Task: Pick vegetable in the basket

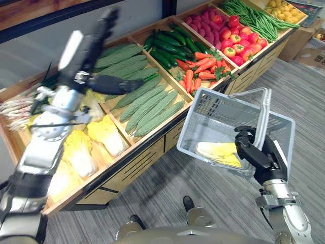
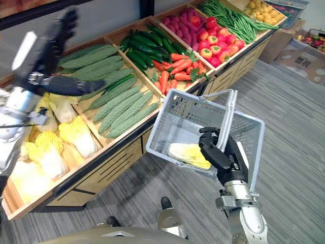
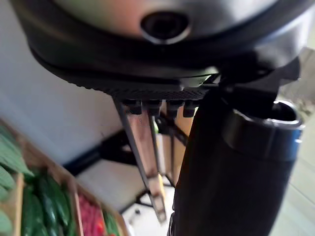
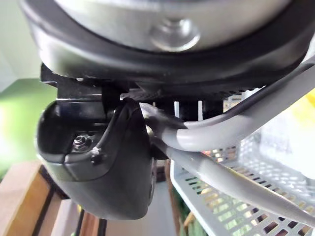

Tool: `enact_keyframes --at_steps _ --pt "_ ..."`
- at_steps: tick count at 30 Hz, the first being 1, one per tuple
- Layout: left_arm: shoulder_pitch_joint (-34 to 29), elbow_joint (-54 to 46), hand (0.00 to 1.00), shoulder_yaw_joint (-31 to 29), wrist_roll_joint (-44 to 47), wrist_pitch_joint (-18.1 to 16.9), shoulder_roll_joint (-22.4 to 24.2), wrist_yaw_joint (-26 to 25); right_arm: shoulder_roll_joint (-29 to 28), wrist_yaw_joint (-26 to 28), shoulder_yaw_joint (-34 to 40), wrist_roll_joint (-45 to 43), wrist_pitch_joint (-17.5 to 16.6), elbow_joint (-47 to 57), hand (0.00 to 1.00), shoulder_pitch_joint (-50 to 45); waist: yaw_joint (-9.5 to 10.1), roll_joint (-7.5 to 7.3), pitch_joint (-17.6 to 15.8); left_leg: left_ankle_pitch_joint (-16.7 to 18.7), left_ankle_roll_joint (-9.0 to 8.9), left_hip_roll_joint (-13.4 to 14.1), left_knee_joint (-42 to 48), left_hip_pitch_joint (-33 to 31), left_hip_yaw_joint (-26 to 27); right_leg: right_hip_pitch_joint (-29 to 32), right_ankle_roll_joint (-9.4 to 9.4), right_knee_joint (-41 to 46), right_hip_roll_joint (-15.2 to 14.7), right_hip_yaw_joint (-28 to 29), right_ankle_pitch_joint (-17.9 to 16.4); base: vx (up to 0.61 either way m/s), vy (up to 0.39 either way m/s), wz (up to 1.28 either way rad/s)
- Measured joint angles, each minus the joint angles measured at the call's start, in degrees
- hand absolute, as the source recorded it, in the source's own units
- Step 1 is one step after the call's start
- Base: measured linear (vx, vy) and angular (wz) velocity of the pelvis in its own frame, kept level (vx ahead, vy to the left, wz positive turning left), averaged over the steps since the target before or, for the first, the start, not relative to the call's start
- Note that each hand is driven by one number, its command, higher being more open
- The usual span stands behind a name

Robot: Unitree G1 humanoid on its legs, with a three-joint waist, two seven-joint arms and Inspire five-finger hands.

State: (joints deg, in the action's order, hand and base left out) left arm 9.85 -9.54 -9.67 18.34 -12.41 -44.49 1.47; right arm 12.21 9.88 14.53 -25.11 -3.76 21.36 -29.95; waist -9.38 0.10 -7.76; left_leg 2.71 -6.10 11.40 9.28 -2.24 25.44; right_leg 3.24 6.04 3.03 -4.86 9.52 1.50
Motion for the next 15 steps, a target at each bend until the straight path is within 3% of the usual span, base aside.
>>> enact_keyframes --at_steps 4,7,9,15 --pt "-6.9 0.1 1.0 -12.4 2.4 0.0 5.7 -2.3 -1.5 -0.5 4.4 1.3 0.3 -4.3 0.0 -0.6 1.69 -1.21 1.9 -4.0 -0.35 -1.2 -7.1 2.6 -1.1 -0.6 -0.55 -0.1 0.1 -2.1 -0.5 0.01 -0.037 0.26" --pt "-11.5 0.1 1.0 -22.9 4.1 -0.2 13.5 -5.3 -2.5 -1.5 8.6 2.5 0.4 -7.0 0.0 -0.6 2.09 -1.25 3.3 -7.6 -0.3 -2.5 -13.7 4.9 -3.0 -1.6 -0.59 -0.2 -0.1 -4.5 -1.2 0.0 -0.01 0.4" --pt "-14.5 0.2 1.0 -29.1 4.1 -0.5 19.3 -8.3 -4.9 -2.9 12.0 2.5 0.4 -8.2 0.0 -0.6 2.79 -1.38 3.9 -8.0 -0.27 -2.8 -14.4 4.8 -4.9 -2.4 -0.64 -0.1 -0.4 -6.4 -1.8 -0.01 0.001 0.4" --pt "-20.7 7.6 1.0 -39.8 4.1 -2.6 31.0 -16.1 -6.0 -6.5 15.5 4.3 0.4 -13.0 0.0 0.6 4.22 -0.95 6.2 -8.3 -0.4 -3.4 -14.4 4.3 -8.9 -4.0 -0.89 0.0 -1.1 -10.4 -3.3 -0.01 -0.007 0.36"
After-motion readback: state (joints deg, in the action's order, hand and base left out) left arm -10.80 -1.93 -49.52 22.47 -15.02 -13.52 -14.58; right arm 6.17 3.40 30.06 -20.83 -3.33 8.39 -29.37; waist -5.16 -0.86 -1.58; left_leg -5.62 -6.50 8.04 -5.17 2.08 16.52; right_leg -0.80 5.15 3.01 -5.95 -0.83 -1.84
